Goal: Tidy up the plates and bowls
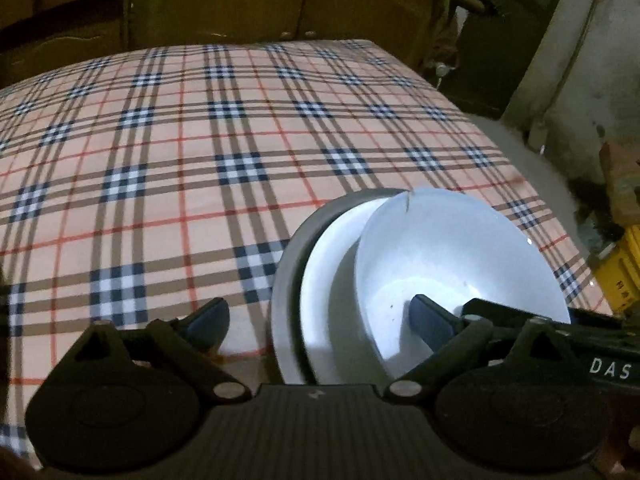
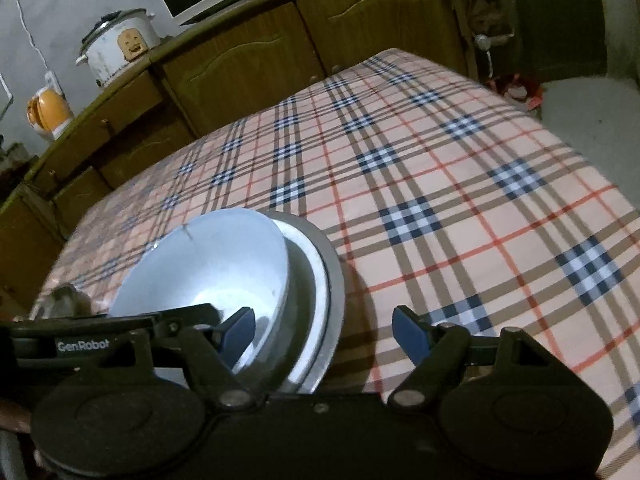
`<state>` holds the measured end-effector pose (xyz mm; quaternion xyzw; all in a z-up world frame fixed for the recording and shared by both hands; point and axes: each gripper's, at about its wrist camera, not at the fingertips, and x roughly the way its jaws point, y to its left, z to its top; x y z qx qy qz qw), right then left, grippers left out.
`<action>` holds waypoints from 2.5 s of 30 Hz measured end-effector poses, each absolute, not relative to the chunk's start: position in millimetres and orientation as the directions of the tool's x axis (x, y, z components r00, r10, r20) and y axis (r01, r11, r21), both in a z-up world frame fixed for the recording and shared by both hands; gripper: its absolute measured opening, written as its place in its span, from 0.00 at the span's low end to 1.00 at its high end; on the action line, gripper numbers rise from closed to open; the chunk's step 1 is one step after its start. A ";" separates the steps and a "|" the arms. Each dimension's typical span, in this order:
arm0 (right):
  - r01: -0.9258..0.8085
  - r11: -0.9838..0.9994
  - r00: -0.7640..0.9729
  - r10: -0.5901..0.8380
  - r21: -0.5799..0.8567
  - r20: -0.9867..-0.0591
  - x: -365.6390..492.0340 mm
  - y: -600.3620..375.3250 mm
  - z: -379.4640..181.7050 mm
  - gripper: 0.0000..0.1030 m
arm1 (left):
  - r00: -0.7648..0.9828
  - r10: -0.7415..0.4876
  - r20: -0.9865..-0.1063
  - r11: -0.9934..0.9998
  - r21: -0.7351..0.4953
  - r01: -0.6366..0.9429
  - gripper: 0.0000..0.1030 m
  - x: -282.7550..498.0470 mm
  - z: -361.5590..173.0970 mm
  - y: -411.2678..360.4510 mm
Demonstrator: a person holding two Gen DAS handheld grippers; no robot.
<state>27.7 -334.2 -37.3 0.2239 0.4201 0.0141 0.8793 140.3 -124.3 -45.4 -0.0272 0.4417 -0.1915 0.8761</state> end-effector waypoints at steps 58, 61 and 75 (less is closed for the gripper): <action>0.085 0.843 0.773 0.280 0.531 -0.569 -8.4 -358.2 61.1 0.53 | 0.624 -0.504 -0.597 0.861 -0.287 0.420 0.60 94.5 51.6 -152.0; 0.079 0.846 0.778 0.278 0.528 -0.563 -11.2 -358.0 66.5 0.53 | 0.629 -0.504 -0.591 0.861 -0.286 0.421 0.60 92.3 54.3 -150.8; 0.049 0.848 0.792 0.289 0.527 -0.538 -20.6 -352.8 81.0 0.53 | 0.654 -0.494 -0.573 0.867 -0.273 0.417 0.60 78.3 67.6 -145.2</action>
